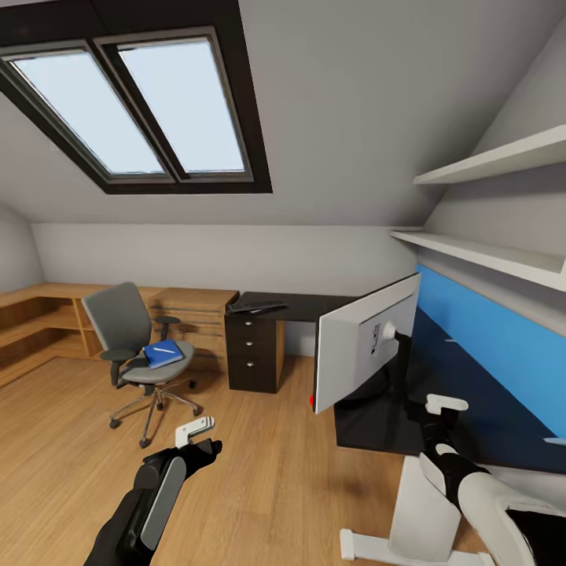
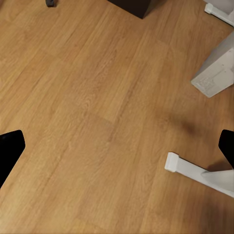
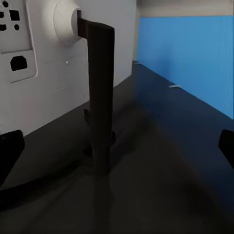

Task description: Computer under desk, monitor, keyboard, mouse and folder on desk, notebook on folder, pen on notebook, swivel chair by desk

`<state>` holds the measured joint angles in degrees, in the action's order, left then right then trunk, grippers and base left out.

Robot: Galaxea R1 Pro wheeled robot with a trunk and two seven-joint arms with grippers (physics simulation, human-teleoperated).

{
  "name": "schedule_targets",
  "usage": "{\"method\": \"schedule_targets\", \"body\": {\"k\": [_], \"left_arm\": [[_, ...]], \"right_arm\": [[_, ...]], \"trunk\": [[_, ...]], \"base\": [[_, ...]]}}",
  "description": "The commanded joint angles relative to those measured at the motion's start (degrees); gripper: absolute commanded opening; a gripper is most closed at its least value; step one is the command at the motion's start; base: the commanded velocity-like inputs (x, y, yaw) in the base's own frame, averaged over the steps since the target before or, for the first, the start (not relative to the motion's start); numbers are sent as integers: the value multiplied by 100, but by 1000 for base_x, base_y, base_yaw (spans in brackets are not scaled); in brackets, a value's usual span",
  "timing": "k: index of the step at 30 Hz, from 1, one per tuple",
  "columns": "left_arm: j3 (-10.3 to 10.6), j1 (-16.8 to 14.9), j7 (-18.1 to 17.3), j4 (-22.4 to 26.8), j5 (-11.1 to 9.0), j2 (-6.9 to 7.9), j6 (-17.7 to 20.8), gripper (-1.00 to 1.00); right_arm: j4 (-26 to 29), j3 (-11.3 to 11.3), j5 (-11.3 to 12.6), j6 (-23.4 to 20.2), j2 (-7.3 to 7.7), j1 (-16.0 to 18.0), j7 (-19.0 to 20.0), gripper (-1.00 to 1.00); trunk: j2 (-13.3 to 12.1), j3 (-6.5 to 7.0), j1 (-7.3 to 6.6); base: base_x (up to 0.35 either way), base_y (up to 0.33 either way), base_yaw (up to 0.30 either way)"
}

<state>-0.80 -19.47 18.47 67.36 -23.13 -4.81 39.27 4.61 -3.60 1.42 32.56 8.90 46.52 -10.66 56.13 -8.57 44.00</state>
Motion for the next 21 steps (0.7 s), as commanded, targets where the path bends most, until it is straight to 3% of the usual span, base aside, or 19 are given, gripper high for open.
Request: {"method": "schedule_targets", "body": {"k": [1, 4, 21], "left_arm": [[-8, -4, 43, 7, -61, -4, 19, 100], [-8, -4, 43, 6, -62, -6, 19, 100], [-8, -4, -16, -96, -80, 6, 12, 100]], "right_arm": [[-7, -38, 12, 46, -16, 4, 23, 100], [-9, -37, -9, 94, -60, -4, 28, 100], [-12, -27, -141, 307, -90, -20, 47, 100]], "trunk": [[48, -27, 24], [169, -81, 90], [169, -81, 90]], "base": [[0, 0, 0], [0, 0, 0], [0, -3, 0]]}}
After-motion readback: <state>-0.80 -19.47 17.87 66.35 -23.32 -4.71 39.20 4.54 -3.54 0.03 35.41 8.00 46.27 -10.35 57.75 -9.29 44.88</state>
